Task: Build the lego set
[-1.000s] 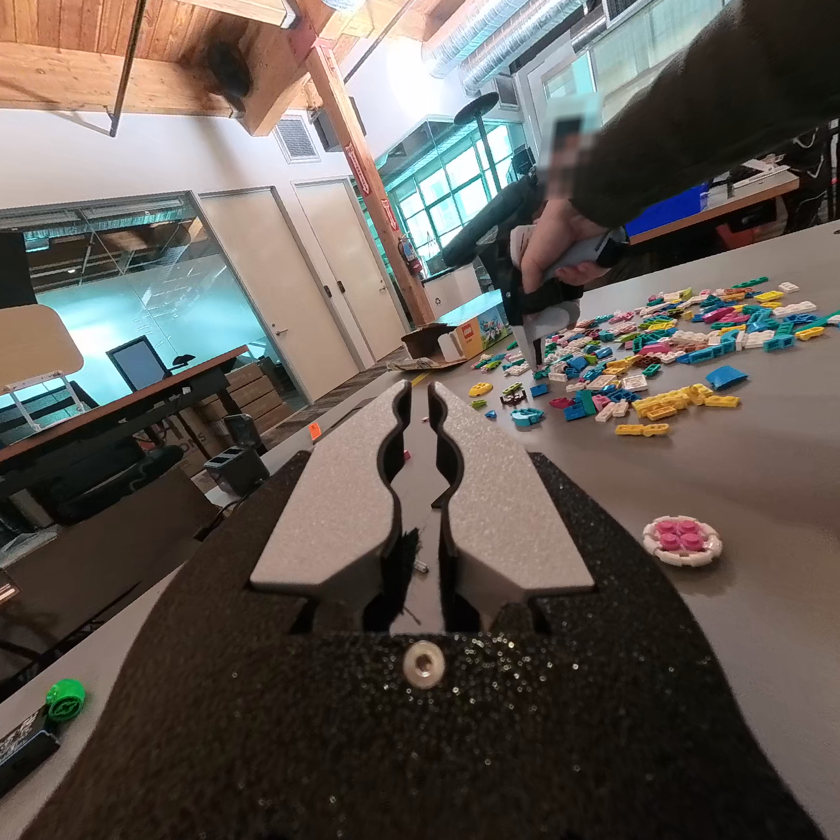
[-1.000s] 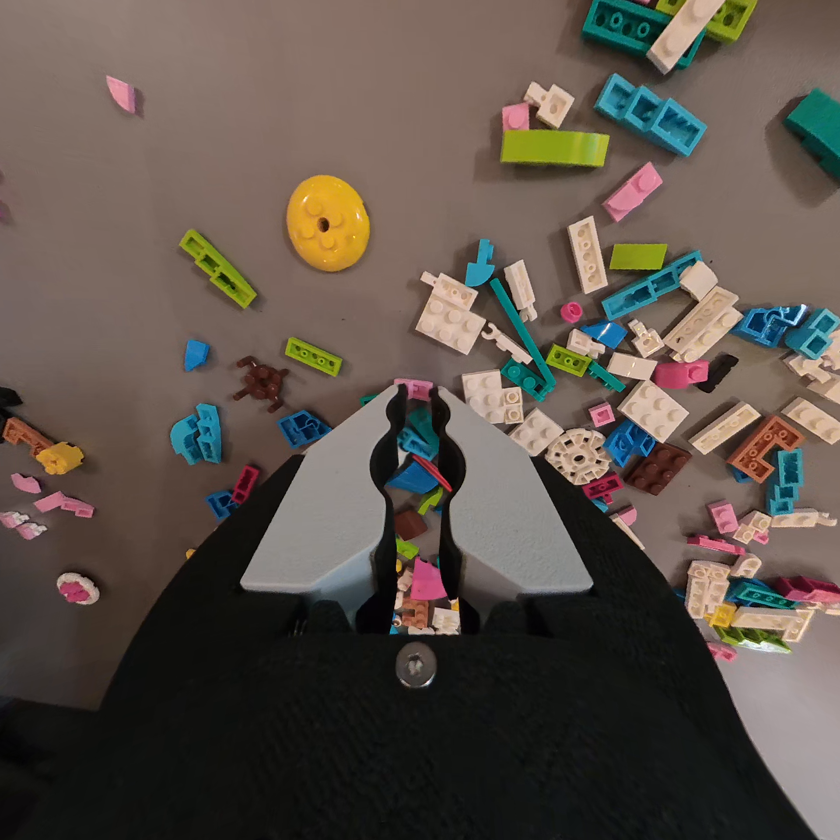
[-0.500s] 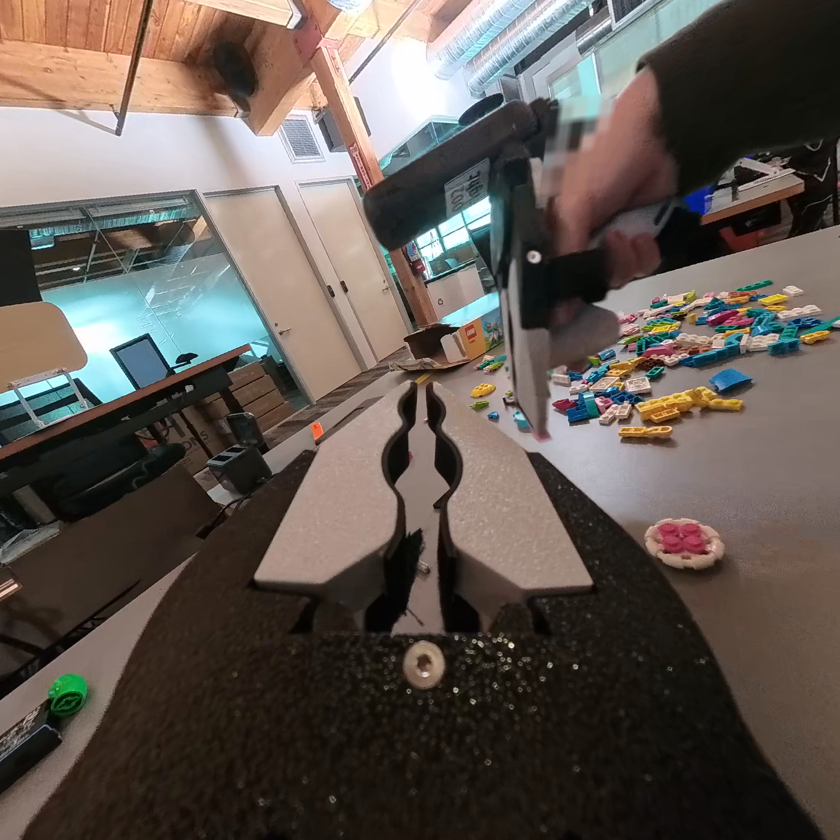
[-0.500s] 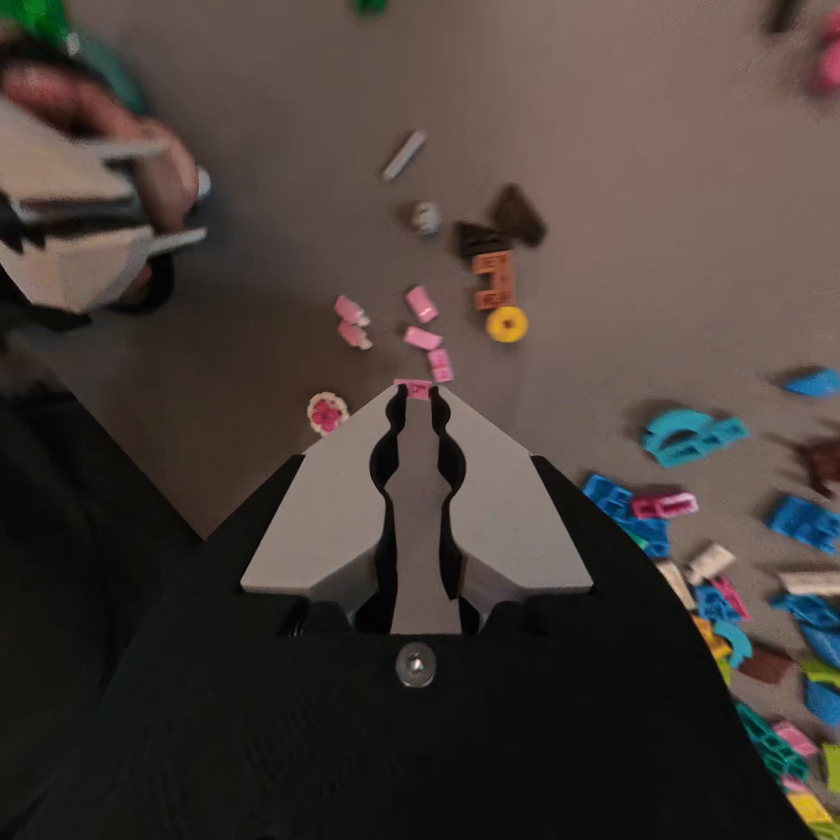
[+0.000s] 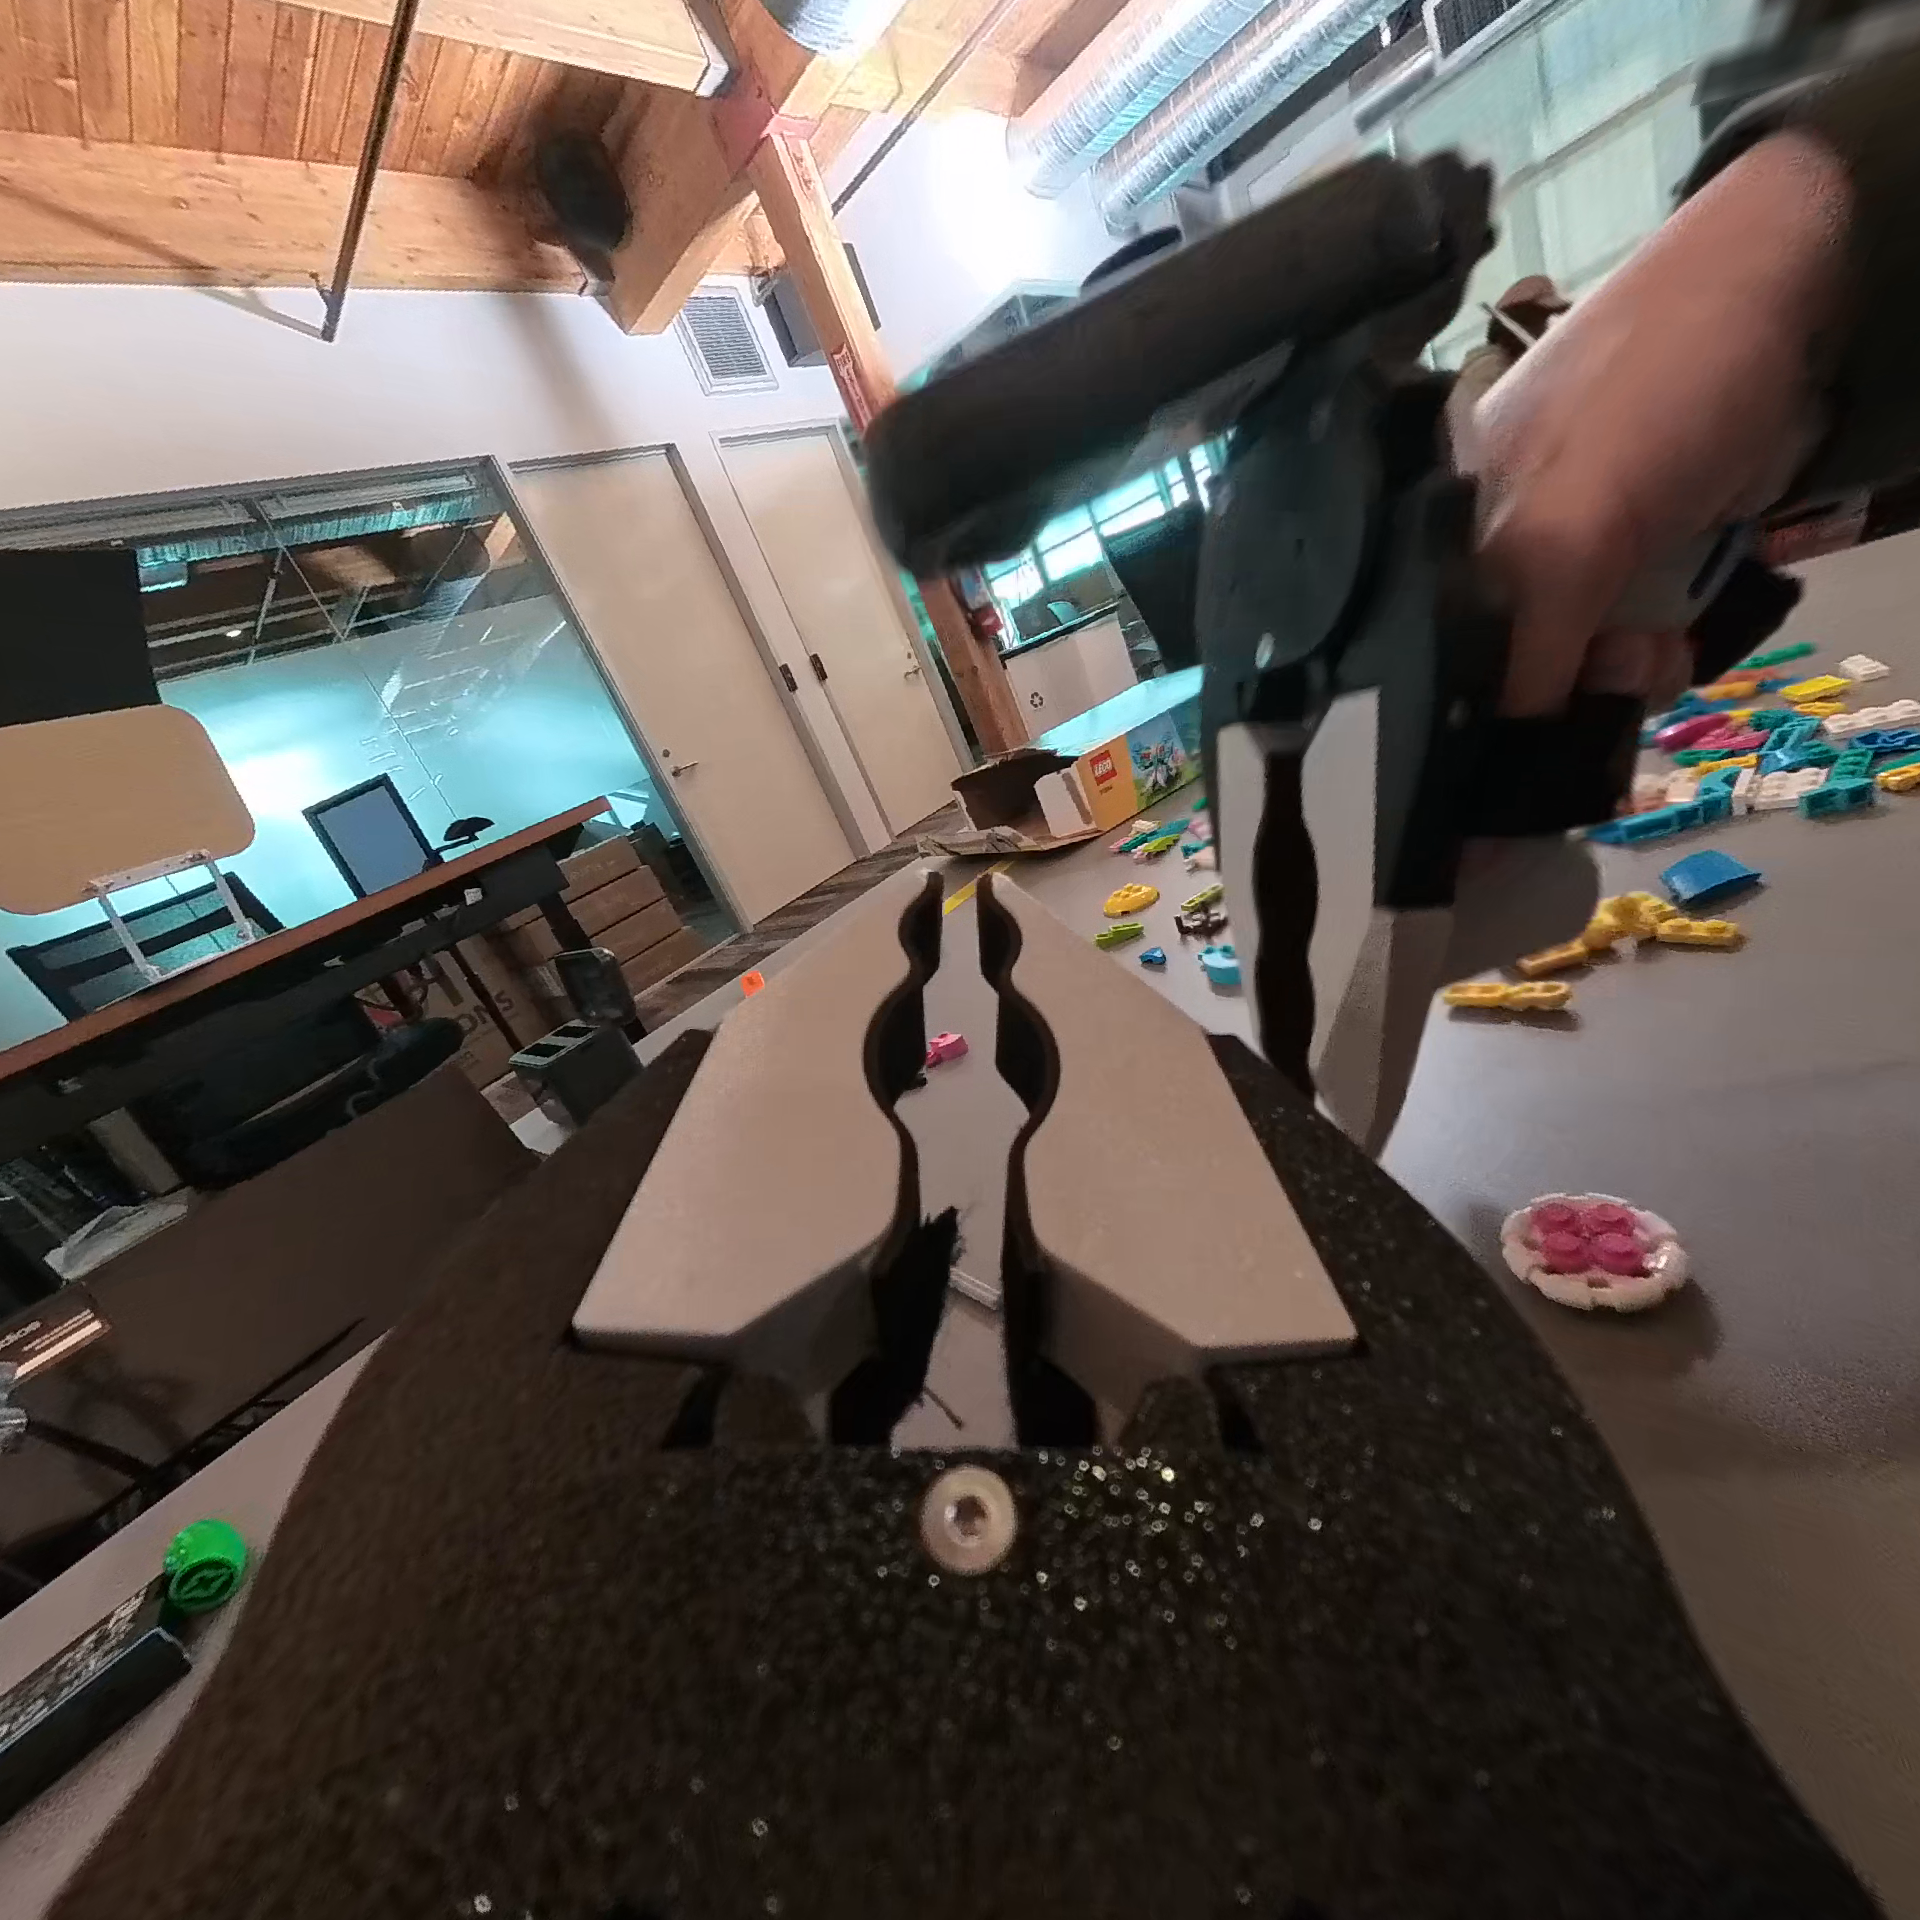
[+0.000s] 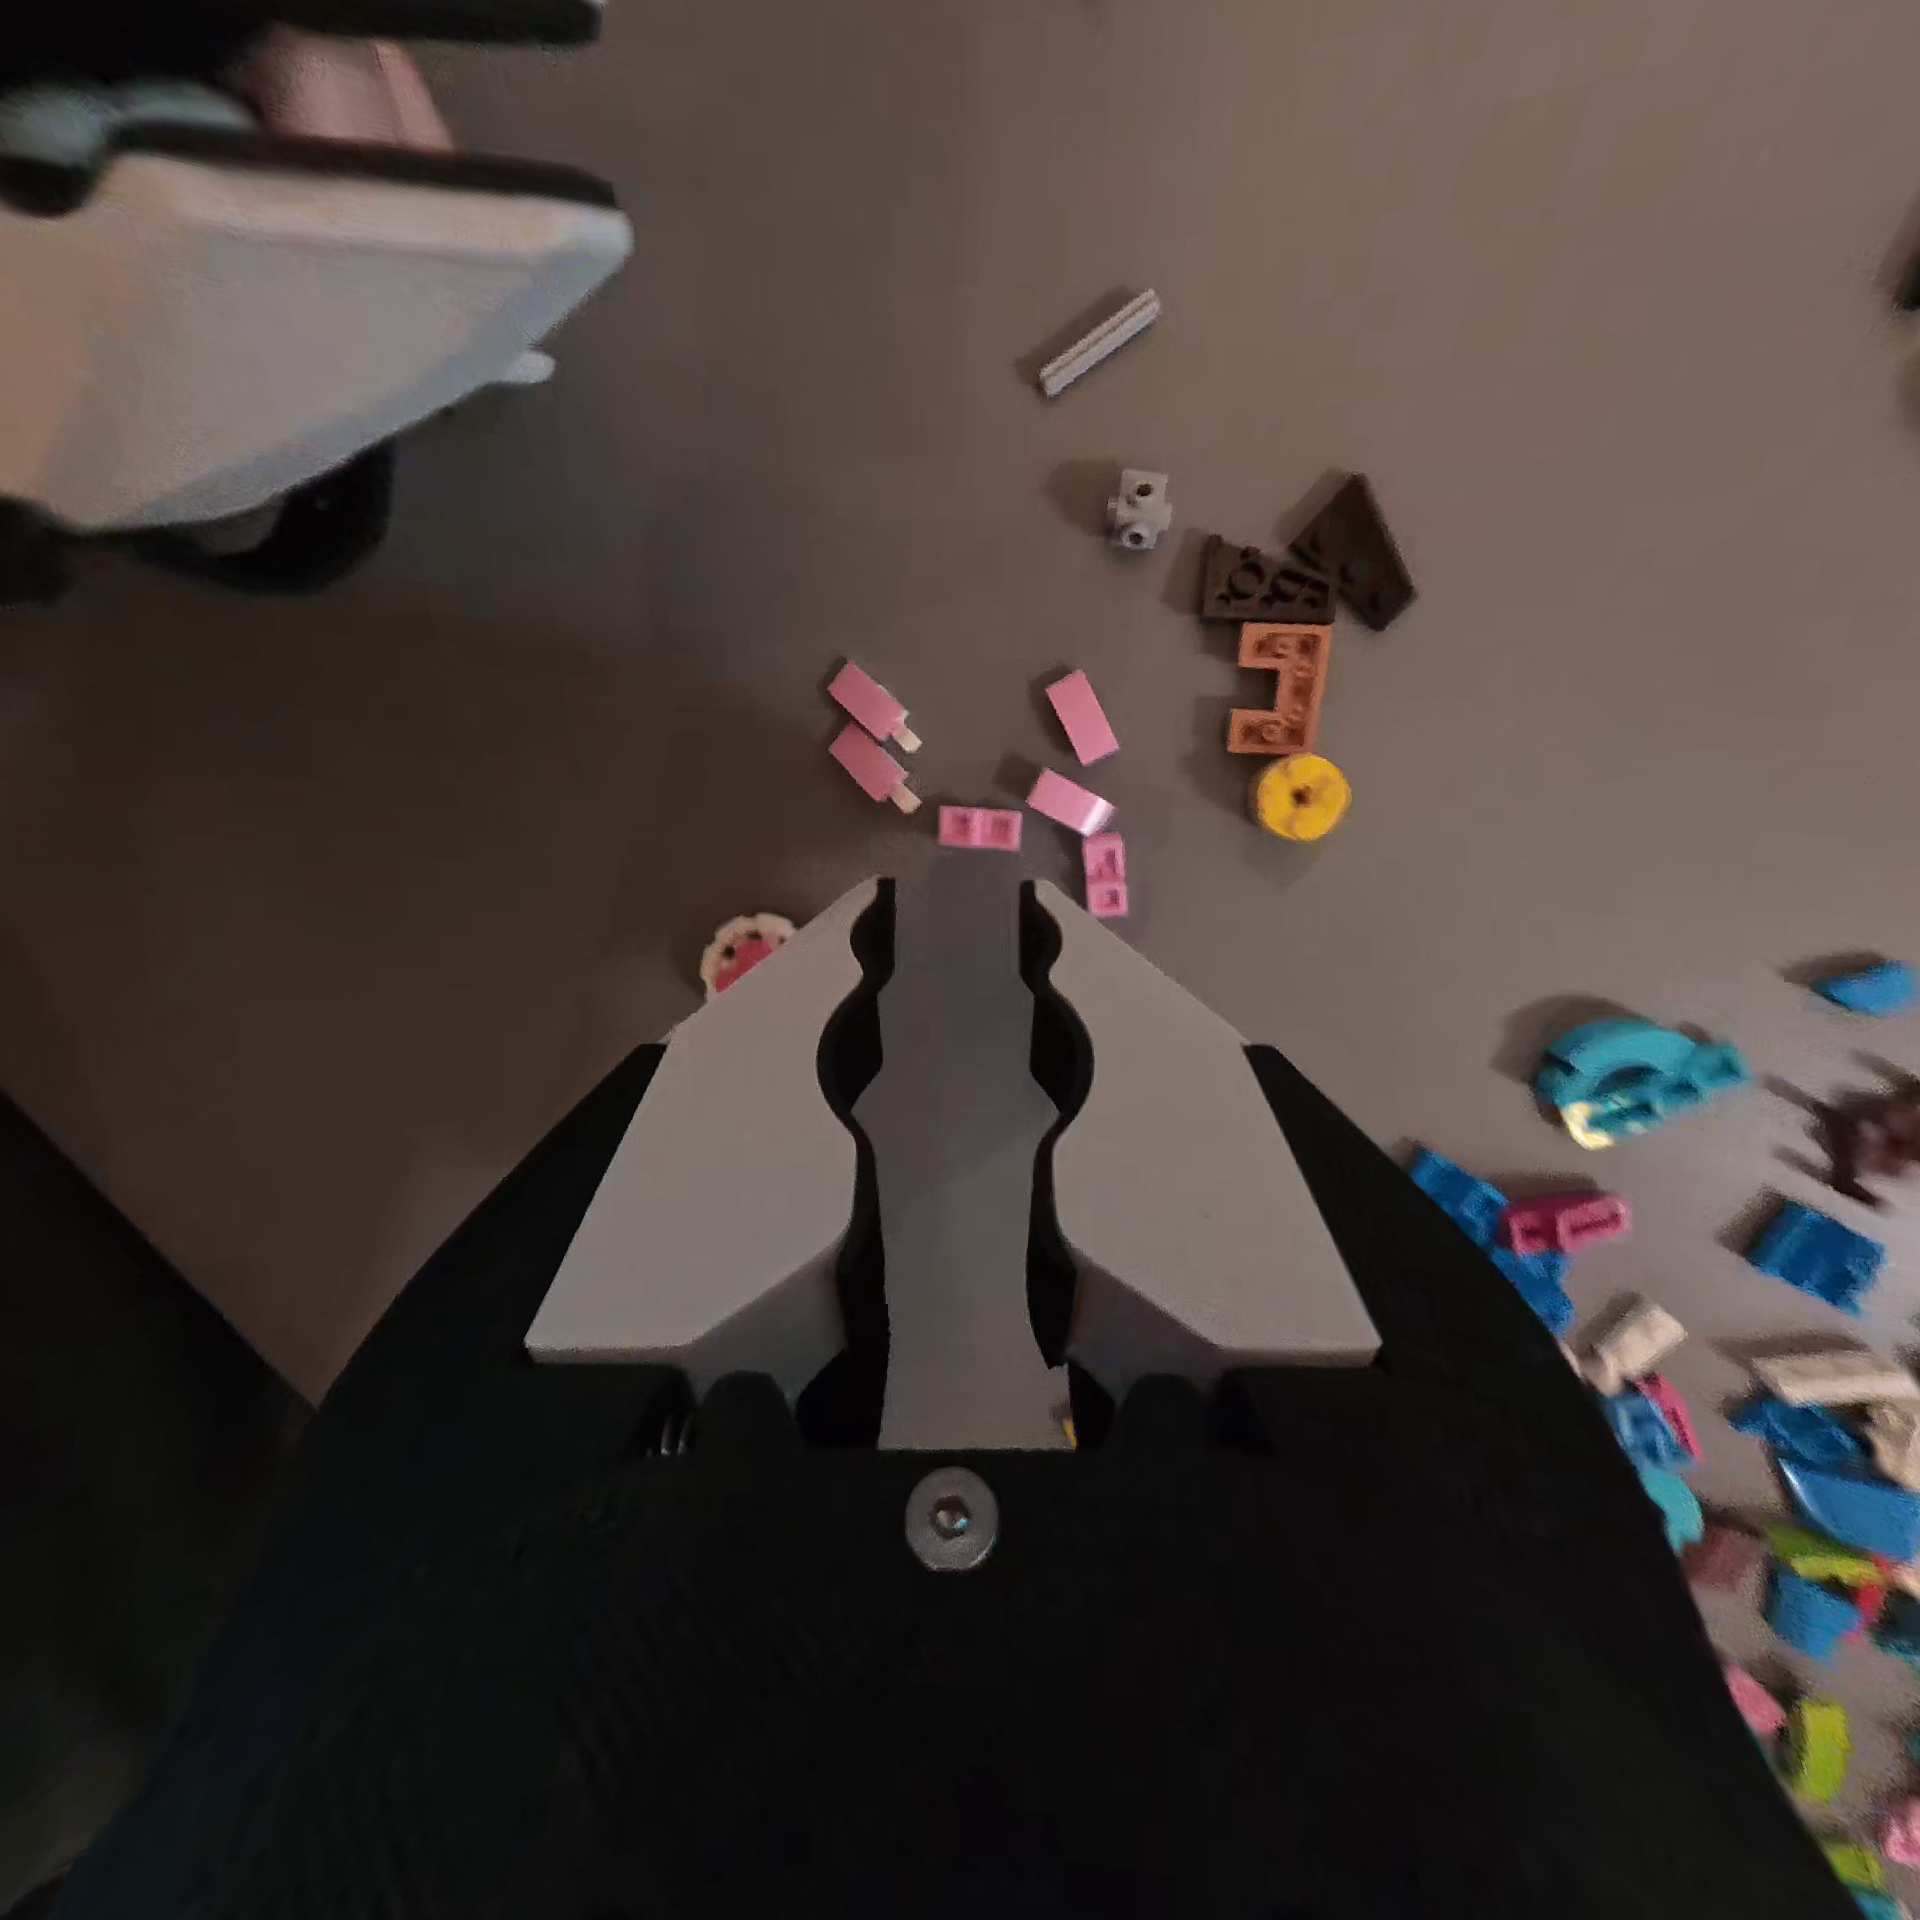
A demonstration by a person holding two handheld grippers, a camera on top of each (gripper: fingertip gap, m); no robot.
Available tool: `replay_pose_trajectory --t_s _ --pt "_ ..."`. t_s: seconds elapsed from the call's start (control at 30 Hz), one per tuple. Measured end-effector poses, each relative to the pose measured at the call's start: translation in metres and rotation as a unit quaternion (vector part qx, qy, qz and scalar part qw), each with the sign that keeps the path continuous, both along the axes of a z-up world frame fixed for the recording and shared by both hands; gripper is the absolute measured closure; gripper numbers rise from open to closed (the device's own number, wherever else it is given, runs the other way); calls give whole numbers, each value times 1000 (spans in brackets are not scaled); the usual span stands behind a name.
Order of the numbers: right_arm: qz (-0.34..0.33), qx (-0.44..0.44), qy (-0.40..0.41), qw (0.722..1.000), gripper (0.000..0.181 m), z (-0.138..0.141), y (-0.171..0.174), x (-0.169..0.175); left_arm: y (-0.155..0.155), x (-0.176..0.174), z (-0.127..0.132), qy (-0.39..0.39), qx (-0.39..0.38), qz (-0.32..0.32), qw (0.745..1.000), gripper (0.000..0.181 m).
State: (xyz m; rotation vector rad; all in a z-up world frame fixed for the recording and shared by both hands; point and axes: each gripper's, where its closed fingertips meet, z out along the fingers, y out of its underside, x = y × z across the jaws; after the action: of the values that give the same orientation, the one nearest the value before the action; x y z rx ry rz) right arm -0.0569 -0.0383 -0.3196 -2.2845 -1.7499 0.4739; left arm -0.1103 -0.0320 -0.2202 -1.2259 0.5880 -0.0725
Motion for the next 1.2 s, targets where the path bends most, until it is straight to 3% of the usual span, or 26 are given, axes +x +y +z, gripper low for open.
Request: replay_pose_trajectory --t_s 0.13,0.27,0.4,0.57,0.63,0.73,1.0,1.1,1.2 --pt "-97 99 119 983 156 63 35 41 0 -2 1 -4 0 2 1000 178" --pt "-222 228 227 920 156 117 76 131 0 -3 1 -7 1 4 1000 178" --pt "-321 375 225 840 156 121 92 235 -5 -1 6 -19 11 -7 1000 178" --pt "-390 481 231 750 157 93 82 312 -8 0 7 -9 18 -1 1000 178" --pt "-407 482 263 730 158 80 78 320 -7 1 6 -1 19 0 1000 178" --pt "-369 460 295 751 159 75 80 297 -5 3 4 12 20 5 1000 178" --pt "-240 610 198 729 165 81 79 275 -4 5 1 31 19 9 999 178" --pt "-255 628 201 708 171 89 80 282 -6 8 1 36 22 -1 999 178" --pt "-322 607 263 678 173 101 80 305 -8 12 0 42 24 -10 999 179"
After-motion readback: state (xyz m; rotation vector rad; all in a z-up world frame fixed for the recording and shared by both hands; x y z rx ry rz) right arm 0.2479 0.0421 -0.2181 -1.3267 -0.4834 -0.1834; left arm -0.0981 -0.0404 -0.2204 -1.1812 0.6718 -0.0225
